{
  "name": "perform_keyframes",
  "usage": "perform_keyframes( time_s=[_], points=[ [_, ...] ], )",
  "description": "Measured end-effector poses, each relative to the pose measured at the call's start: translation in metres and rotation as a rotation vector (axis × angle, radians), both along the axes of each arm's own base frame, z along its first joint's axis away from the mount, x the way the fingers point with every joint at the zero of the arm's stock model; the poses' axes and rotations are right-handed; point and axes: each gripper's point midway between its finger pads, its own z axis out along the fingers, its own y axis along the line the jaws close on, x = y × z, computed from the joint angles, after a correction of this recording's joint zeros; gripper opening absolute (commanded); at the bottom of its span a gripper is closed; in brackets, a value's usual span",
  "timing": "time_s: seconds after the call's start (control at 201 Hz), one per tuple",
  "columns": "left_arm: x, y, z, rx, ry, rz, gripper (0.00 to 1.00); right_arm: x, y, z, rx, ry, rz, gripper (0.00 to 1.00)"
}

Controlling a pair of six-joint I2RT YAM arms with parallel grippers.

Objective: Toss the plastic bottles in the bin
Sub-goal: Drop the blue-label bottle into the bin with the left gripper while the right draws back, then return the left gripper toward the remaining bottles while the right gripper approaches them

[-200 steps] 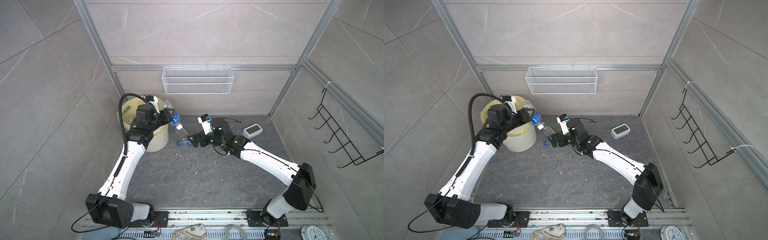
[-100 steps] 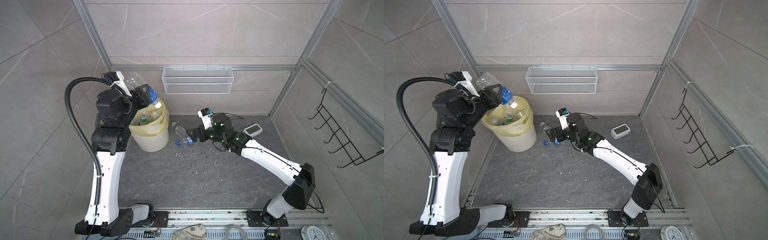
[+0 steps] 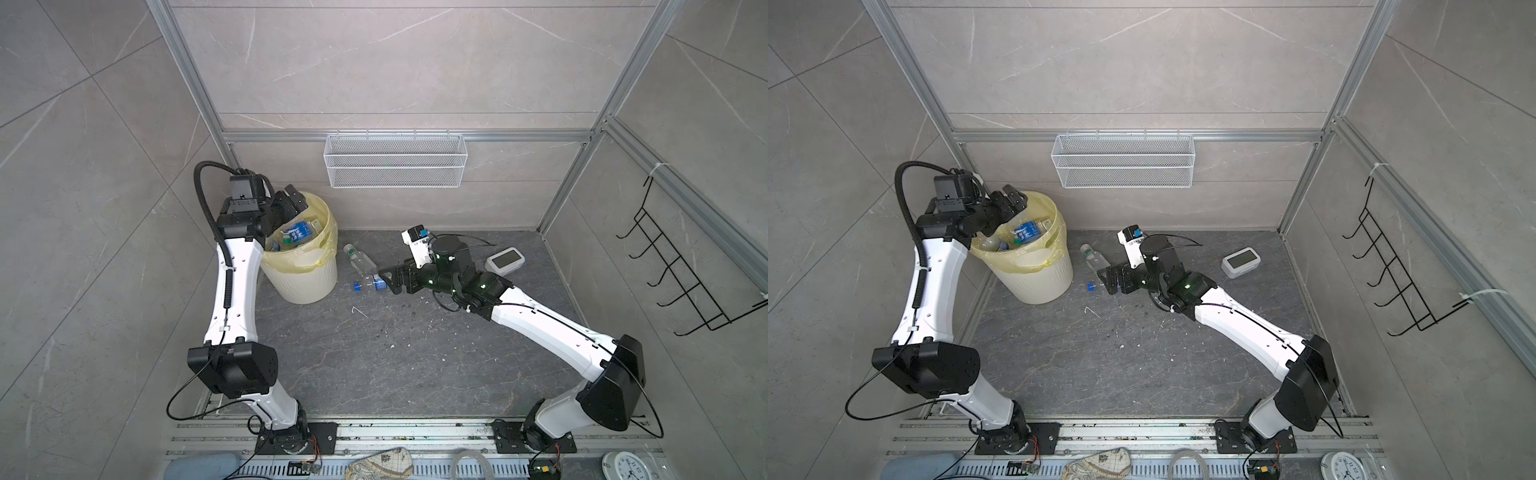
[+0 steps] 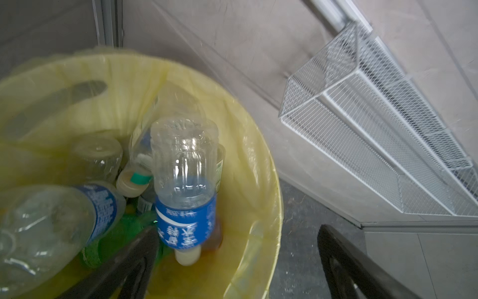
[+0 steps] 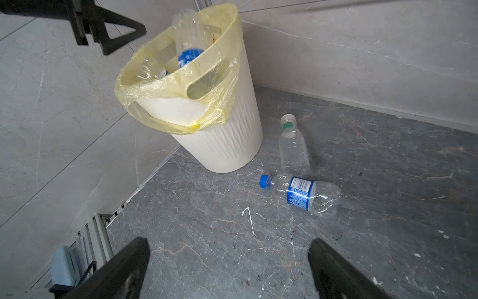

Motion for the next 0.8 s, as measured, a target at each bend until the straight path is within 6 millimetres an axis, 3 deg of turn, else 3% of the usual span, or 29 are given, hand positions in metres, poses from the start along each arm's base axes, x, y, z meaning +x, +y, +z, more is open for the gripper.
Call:
perform_keyframes(
  time_s=[0.085,0.299,0.398,0.547,0.796],
  points=[
    [-0.013,-0.007,0.013,0.001,-0.027,-0.017,1.0,-0.001,-0.001,-0.002,-0.002,0.003,0.001,0.99],
    [-0.07,-0.029,0.086,-0.005,-0.22,-0.08,1.0,-0.002,0.0,-0.006,0.006,0.019,0.001,0.99],
    [-0.088,-0.046,0.095,-0.011,-0.265,-0.129,1.0,-0.001,0.001,-0.005,0.017,0.027,-0.005,0.99],
    [-0.092,-0.089,0.068,-0.007,-0.233,-0.253,1.0,0.004,-0.001,-0.012,0.017,0.052,-0.042,0.99],
    [-0.1,-0.176,-0.022,0.077,-0.109,-0.49,1.0,0.019,-0.02,-0.028,0.007,0.106,-0.157,0.99]
  ],
)
